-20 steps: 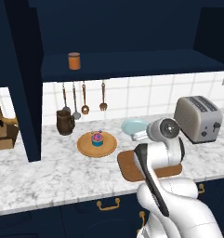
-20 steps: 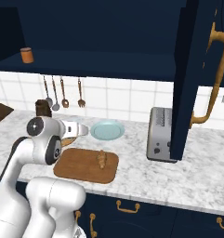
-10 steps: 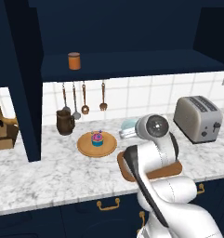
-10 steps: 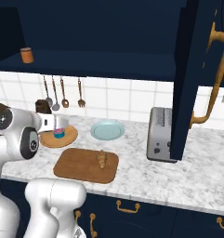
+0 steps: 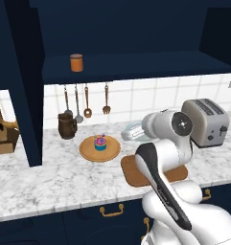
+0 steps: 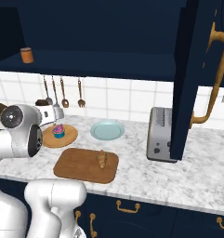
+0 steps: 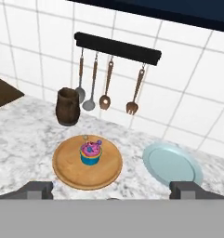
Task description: From the different types of pastries on the counter, select a croissant and place it on the cutting board. Then retrieve a jar of jam from the cabinet and place it alongside the croissant on the cutting board.
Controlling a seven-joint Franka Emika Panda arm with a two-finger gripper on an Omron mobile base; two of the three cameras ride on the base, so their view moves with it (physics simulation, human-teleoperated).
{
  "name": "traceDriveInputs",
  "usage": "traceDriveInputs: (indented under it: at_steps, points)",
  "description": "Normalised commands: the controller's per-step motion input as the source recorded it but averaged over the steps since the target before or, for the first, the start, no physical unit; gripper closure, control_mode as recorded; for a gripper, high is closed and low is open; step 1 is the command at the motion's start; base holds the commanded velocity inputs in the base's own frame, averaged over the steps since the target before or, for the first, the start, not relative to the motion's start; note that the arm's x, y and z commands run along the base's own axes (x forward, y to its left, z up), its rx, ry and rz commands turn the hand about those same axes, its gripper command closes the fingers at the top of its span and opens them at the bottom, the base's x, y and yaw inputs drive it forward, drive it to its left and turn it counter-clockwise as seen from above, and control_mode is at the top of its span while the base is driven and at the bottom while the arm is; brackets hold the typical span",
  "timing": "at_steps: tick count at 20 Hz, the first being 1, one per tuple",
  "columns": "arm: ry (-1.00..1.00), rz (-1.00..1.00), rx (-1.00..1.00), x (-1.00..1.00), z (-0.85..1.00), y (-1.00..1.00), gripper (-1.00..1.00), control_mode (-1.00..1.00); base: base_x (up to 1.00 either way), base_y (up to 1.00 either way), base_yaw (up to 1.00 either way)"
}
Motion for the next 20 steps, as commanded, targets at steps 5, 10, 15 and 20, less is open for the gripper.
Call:
traceDriveInputs:
  at_steps: [5, 10, 15, 20]
  points:
    - [-0.10, 0.09, 0.00, 0.00, 0.07, 0.12, -1.00, -1.00, 0.00, 0.00, 0.00]
    - [-0.24, 0.01, 0.00, -0.03, 0.54, 0.27, -1.00, -1.00, 0.00, 0.00, 0.00]
    - [-0.19, 0.00, -0.04, -0.11, 0.62, 0.46, -1.00, -1.00, 0.00, 0.00, 0.00]
    - [-0.01, 0.00, -0.04, -0.05, 0.68, 0.21, -1.00, -1.00, 0.00, 0.00, 0.00]
